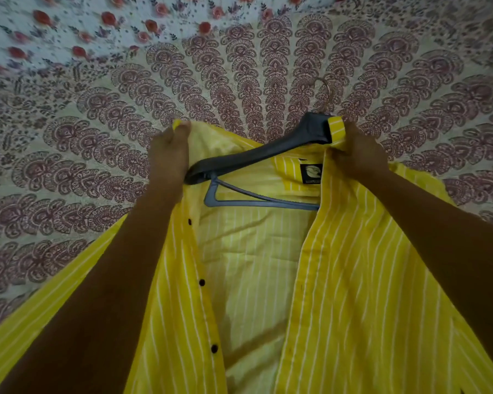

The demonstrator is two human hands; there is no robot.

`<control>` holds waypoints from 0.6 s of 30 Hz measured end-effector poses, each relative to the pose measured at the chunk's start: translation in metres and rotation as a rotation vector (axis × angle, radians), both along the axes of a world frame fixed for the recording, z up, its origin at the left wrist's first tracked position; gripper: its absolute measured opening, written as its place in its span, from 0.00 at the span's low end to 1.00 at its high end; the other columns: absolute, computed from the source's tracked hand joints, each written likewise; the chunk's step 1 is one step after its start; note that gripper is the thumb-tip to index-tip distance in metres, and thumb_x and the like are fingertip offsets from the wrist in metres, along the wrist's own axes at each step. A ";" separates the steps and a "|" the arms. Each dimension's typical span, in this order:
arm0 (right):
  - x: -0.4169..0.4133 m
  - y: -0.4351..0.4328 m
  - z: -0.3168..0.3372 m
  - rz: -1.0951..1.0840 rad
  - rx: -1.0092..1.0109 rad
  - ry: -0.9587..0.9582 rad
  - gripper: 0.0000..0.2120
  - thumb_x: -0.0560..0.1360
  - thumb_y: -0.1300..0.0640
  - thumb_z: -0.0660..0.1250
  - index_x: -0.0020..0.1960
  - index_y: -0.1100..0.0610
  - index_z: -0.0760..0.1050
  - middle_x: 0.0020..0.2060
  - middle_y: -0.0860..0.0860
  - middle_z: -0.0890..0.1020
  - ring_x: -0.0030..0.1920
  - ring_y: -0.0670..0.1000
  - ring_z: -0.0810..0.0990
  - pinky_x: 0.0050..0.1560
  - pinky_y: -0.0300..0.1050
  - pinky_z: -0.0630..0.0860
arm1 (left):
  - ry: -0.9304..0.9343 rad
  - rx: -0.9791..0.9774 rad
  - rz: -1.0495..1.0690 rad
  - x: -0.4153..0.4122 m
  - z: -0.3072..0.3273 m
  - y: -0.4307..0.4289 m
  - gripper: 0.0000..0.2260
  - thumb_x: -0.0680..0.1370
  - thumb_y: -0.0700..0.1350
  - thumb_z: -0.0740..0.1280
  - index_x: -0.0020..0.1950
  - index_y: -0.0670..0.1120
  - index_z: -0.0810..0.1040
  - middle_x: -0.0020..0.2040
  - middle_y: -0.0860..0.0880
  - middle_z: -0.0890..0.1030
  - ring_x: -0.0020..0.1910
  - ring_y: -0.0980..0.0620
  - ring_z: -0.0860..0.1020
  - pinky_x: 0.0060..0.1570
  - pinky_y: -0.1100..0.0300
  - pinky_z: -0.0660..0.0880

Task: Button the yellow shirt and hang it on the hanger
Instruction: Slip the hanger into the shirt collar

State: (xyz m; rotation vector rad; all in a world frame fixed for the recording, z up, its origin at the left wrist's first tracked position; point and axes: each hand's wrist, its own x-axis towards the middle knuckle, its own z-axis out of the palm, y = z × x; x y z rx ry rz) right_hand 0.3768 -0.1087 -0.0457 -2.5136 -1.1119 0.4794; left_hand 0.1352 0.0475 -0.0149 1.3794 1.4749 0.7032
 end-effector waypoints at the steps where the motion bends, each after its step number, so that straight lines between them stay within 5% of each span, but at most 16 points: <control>1: 0.000 0.000 -0.002 0.002 -0.011 -0.021 0.25 0.76 0.56 0.64 0.70 0.60 0.61 0.55 0.67 0.77 0.56 0.67 0.75 0.45 0.54 0.69 | 0.081 0.117 -0.032 0.000 0.005 -0.001 0.17 0.78 0.53 0.61 0.31 0.49 0.64 0.31 0.49 0.67 0.31 0.54 0.66 0.33 0.59 0.63; 5: -0.010 0.004 -0.006 -0.092 0.015 -0.082 0.26 0.75 0.56 0.64 0.71 0.57 0.60 0.56 0.65 0.76 0.56 0.67 0.75 0.49 0.57 0.71 | 0.130 0.338 -0.206 0.002 0.022 -0.009 0.19 0.78 0.51 0.59 0.29 0.50 0.60 0.27 0.50 0.62 0.28 0.55 0.61 0.34 0.58 0.59; 8: -0.021 0.011 -0.008 -0.194 0.071 -0.078 0.24 0.74 0.58 0.63 0.68 0.58 0.62 0.54 0.64 0.77 0.55 0.68 0.75 0.51 0.59 0.71 | 0.125 0.353 -0.279 0.024 0.024 -0.035 0.17 0.77 0.52 0.58 0.29 0.49 0.66 0.27 0.48 0.68 0.28 0.53 0.66 0.35 0.56 0.59; 10: -0.025 0.016 -0.010 -0.214 0.093 -0.075 0.22 0.73 0.58 0.63 0.66 0.60 0.63 0.53 0.63 0.78 0.55 0.67 0.76 0.51 0.58 0.71 | 0.107 0.339 -0.319 0.042 0.019 -0.057 0.16 0.79 0.49 0.59 0.42 0.39 0.79 0.39 0.36 0.79 0.40 0.44 0.76 0.42 0.53 0.65; 12: -0.029 0.023 -0.012 -0.188 0.075 -0.091 0.24 0.73 0.57 0.63 0.67 0.60 0.62 0.54 0.63 0.77 0.55 0.67 0.76 0.51 0.58 0.71 | 0.139 0.307 -0.403 0.056 0.006 -0.075 0.15 0.81 0.44 0.59 0.60 0.37 0.77 0.53 0.35 0.80 0.52 0.42 0.77 0.51 0.57 0.67; 18: -0.036 0.036 -0.026 -0.160 0.034 -0.082 0.28 0.73 0.57 0.64 0.70 0.58 0.59 0.58 0.62 0.75 0.58 0.65 0.75 0.59 0.60 0.69 | 0.206 0.109 -0.782 0.080 -0.049 -0.108 0.21 0.79 0.50 0.57 0.72 0.48 0.65 0.72 0.42 0.66 0.70 0.45 0.66 0.68 0.57 0.61</control>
